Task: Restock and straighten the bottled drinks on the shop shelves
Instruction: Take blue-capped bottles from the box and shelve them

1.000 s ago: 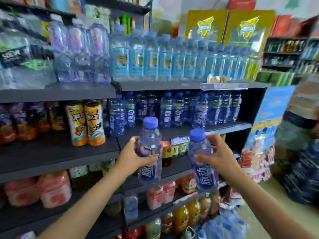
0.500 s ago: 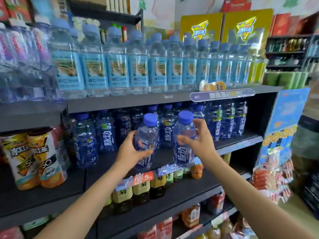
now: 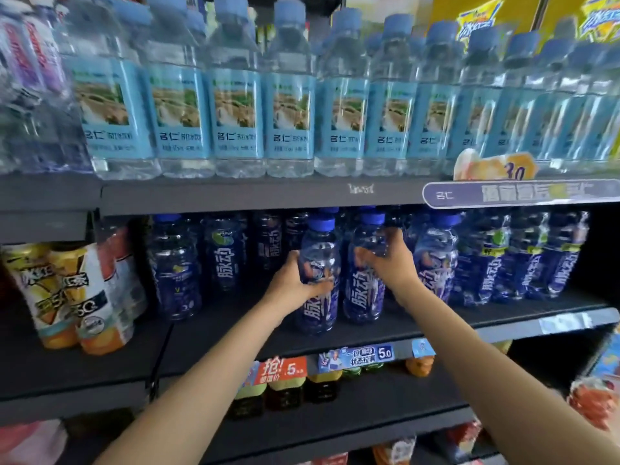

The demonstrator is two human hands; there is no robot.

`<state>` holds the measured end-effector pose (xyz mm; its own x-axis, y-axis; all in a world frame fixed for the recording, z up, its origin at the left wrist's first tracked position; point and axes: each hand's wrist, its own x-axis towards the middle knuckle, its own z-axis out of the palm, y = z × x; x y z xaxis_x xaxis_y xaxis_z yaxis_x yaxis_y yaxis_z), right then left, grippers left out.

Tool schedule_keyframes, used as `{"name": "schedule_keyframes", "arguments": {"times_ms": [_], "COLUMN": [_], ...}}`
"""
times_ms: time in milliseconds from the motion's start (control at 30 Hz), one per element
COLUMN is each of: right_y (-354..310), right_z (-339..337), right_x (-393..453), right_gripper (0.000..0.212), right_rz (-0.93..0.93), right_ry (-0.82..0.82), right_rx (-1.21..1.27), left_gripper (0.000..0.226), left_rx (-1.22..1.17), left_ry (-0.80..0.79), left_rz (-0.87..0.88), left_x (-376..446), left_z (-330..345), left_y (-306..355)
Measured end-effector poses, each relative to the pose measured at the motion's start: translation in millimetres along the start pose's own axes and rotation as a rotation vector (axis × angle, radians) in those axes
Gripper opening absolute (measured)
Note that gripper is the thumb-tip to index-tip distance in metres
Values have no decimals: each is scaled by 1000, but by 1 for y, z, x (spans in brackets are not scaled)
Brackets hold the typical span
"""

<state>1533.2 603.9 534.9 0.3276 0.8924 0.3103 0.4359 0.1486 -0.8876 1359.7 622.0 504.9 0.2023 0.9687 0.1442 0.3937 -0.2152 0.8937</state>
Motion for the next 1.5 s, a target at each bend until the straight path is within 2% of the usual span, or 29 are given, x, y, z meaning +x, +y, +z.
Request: {"name": "schedule_keyframes", "arguments": {"times_ms": [67, 133, 267, 367, 400, 467, 567, 633, 700, 767, 833, 867, 933, 1033, 1067, 1167, 1200, 1267, 1300, 1400, 1500], "right_y": [4, 10, 16, 18, 15, 4, -21, -36, -46, -52, -56, -57, -58, -68, -74, -89, -93, -101, -105, -124, -137], "right_z": [0, 1, 0, 0, 2, 11, 38, 60, 89, 127, 166, 187, 231, 302, 326, 399, 424, 469, 489, 540, 599], "right_x": [1, 3, -9, -36, -44, -58, -82, -102, -121, -144, -179, -198, -240, -309, -334, -408, -433, -478, -498, -553, -596], "right_gripper": [59, 69, 69, 53, 49, 45, 45, 45, 43, 38, 33, 33, 31, 9, 8, 30, 30, 18, 13, 31, 32], "right_rz": [-54, -95, -178, -463, -560, -724, -801, -765, -744, -734, -812, -863, -910, -964, -980, -1014, -1016, -1013, -995, -909, -837], "right_ry": [-5, 2, 68, 172, 161, 95, -99, -258, -479, -820, -1151, -1271, -1429, -1588, -1642, -1737, -1766, -1820, -1838, -1884, -1940], "right_rx": [-48, -118, -237, -252, -236, -201, -138, -93, -108, -263, -558, -680, -760, -721, -733, -777, -792, -815, -823, -826, -797], "left_gripper": [65, 68, 69, 74, 75, 65, 41, 34, 33, 34, 31, 30, 26, 15, 15, 26, 28, 29, 29, 27, 23], "left_rx": [99, 128, 127, 124, 109, 49, 25, 82, 173, 256, 343, 396, 421, 377, 364, 357, 358, 332, 304, 212, 143], "left_ry": [-29, -14, 189, 249, 268, 409, 674, 727, 699, 652, 645, 641, 657, 706, 699, 604, 569, 546, 551, 661, 758], "left_rz": [-38, -117, -134, -113, -110, -104, -122, -182, -256, -371, -519, -598, -748, -943, -1008, -1156, -1201, -1260, -1289, -1361, -1374], "left_x": [4, 6, 4, -12, -22, -45, -90, -124, -169, -227, -294, -328, -393, -486, -515, -596, -621, -668, -686, -729, -756], "left_z": [9, 20, 44, 54, 53, 40, -3, -38, -70, -93, -111, -122, -146, -189, -203, -244, -258, -284, -297, -341, -394], "left_y": [7, 12, 10, 2, -3, -14, -32, -47, -71, -103, -136, -151, -179, -219, -234, -276, -289, -312, -319, -332, -351]}}
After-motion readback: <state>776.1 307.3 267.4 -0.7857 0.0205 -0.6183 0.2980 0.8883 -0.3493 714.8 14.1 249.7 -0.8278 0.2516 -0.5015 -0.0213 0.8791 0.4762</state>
